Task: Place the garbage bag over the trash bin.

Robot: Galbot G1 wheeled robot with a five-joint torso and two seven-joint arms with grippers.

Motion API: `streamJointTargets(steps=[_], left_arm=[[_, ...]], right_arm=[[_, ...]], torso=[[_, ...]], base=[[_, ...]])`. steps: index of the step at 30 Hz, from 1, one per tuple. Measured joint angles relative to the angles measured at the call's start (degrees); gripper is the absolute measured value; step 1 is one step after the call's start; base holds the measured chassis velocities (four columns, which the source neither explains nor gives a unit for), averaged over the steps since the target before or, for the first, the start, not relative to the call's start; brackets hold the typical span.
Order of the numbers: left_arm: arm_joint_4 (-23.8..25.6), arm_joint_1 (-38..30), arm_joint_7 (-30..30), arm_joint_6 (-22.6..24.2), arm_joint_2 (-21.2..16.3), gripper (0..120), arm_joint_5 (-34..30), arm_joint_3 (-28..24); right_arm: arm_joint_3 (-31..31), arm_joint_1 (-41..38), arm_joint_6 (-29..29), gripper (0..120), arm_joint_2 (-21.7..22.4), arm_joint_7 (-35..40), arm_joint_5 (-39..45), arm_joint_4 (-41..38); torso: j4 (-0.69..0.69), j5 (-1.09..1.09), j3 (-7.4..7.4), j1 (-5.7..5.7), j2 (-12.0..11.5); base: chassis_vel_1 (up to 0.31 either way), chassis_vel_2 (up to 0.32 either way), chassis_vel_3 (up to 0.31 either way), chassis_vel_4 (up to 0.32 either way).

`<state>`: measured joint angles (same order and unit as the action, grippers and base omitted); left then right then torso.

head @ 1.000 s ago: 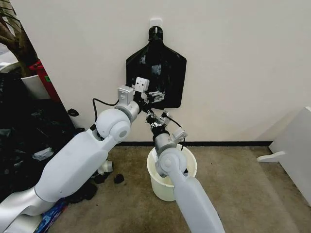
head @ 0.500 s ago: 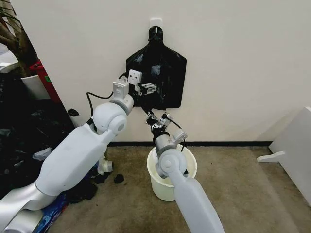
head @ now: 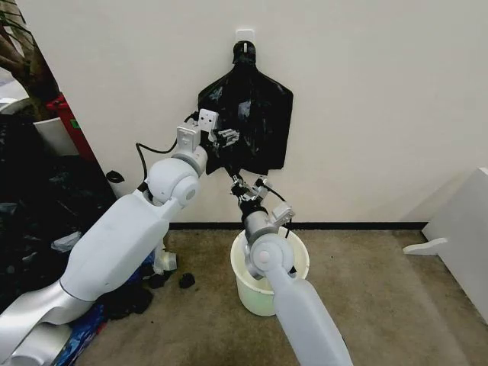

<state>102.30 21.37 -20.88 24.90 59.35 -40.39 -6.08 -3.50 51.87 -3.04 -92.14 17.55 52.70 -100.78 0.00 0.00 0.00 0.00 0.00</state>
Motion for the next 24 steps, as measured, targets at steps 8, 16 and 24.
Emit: streamJointTargets(steps=[8, 16, 24], left_arm=[[0.4, -0.4, 0.0, -0.4, -0.2, 40, -0.1, 0.1], [0.9, -0.3, -0.2, -0.5, -0.5, 10, -0.1, 0.8], [2.4, 0.0, -1.0, -0.6, -0.8, 0, -1.2, 2.2]], right_arm=[[-0.4, 0.1, 0.0, 0, 0.0, 0.0, -0.1, 0.3], [-0.8, 0.5, 0.0, 0, 0.1, -0.1, -0.5, 0.3], [-0.6, 1.7, -0.5, 1, 0.6, -0.1, -2.6, -1.7]], torso=[[0.00, 0.00, 0.00, 0.00, 0.0], [0.00, 0.00, 0.00, 0.00, 0.0], [0.00, 0.00, 0.00, 0.00, 0.0]], base=[[0.000, 0.000, 0.000, 0.000], [0.000, 0.000, 0.000, 0.000], [0.000, 0.000, 0.000, 0.000]])
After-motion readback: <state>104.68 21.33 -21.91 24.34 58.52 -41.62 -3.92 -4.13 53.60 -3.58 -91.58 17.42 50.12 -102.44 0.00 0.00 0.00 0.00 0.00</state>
